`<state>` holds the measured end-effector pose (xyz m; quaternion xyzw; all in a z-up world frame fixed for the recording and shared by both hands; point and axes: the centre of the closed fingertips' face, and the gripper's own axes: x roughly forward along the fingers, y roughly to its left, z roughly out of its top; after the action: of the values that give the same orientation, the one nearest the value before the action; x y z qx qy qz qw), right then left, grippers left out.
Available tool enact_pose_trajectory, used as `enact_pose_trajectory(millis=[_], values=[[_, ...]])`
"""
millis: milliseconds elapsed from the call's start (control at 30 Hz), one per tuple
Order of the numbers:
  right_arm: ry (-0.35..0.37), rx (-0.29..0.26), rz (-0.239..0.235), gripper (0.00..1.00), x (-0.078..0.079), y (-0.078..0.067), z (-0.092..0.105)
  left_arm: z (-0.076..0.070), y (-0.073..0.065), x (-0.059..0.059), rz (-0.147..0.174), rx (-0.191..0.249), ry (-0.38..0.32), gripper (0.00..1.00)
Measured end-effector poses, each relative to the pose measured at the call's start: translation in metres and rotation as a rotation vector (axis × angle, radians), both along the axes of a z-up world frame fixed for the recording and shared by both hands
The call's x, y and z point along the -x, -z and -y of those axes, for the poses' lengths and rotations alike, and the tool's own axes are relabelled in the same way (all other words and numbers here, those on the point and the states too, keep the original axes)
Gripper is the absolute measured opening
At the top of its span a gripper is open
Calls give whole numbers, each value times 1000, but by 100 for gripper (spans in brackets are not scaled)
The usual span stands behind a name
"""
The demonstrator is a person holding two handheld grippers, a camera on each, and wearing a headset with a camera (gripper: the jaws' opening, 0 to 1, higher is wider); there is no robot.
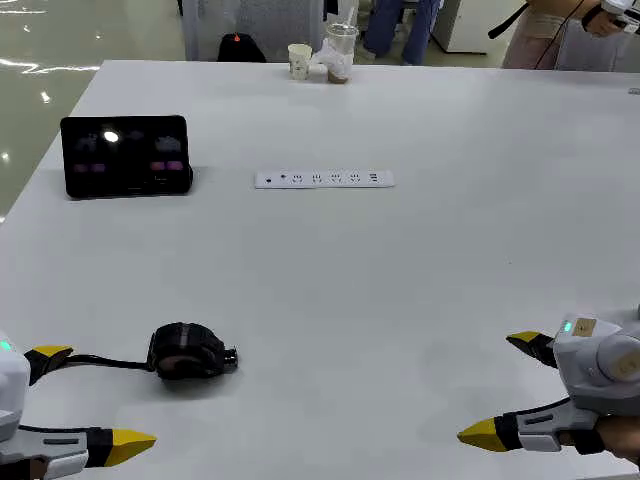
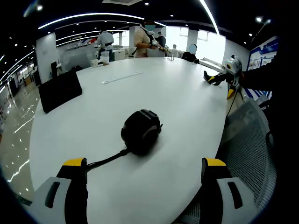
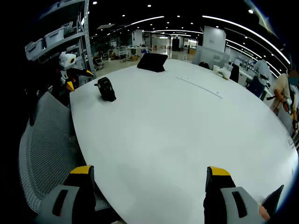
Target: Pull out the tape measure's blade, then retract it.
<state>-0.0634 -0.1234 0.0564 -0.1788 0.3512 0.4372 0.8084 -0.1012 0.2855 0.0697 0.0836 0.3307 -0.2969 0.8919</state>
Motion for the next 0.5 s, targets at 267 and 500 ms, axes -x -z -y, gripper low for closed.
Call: enact_pose_trajectory(millis=[267,500], values=[[3,2,-5,99,-1,0,1,-2,1,0,-4,1,-3,99],[1,0,-13,99,1,2,-2,-3,1,1,-5,-3,1,99]])
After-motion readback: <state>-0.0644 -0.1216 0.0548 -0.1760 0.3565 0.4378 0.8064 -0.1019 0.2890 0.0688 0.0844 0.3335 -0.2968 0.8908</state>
